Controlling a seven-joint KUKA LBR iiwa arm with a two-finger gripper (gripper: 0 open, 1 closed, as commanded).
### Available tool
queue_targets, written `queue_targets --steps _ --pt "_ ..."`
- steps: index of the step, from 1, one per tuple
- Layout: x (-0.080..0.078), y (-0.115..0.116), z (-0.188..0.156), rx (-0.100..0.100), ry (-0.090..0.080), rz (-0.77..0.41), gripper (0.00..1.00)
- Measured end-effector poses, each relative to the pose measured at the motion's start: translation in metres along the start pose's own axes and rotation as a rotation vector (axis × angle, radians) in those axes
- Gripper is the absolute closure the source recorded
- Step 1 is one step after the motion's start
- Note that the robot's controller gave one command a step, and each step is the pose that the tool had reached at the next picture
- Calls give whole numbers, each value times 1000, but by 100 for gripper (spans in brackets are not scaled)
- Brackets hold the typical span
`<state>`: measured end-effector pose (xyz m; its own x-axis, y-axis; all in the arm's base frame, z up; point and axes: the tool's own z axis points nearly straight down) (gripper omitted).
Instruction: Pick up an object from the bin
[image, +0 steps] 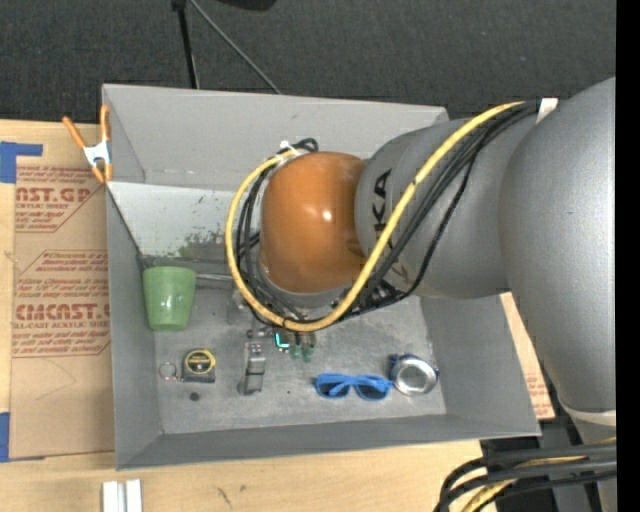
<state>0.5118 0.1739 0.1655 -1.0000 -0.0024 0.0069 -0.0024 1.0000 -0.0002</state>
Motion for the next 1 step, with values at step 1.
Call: queue_targets --steps 1 --pt "-20 38 100 4 -1 -100 0"
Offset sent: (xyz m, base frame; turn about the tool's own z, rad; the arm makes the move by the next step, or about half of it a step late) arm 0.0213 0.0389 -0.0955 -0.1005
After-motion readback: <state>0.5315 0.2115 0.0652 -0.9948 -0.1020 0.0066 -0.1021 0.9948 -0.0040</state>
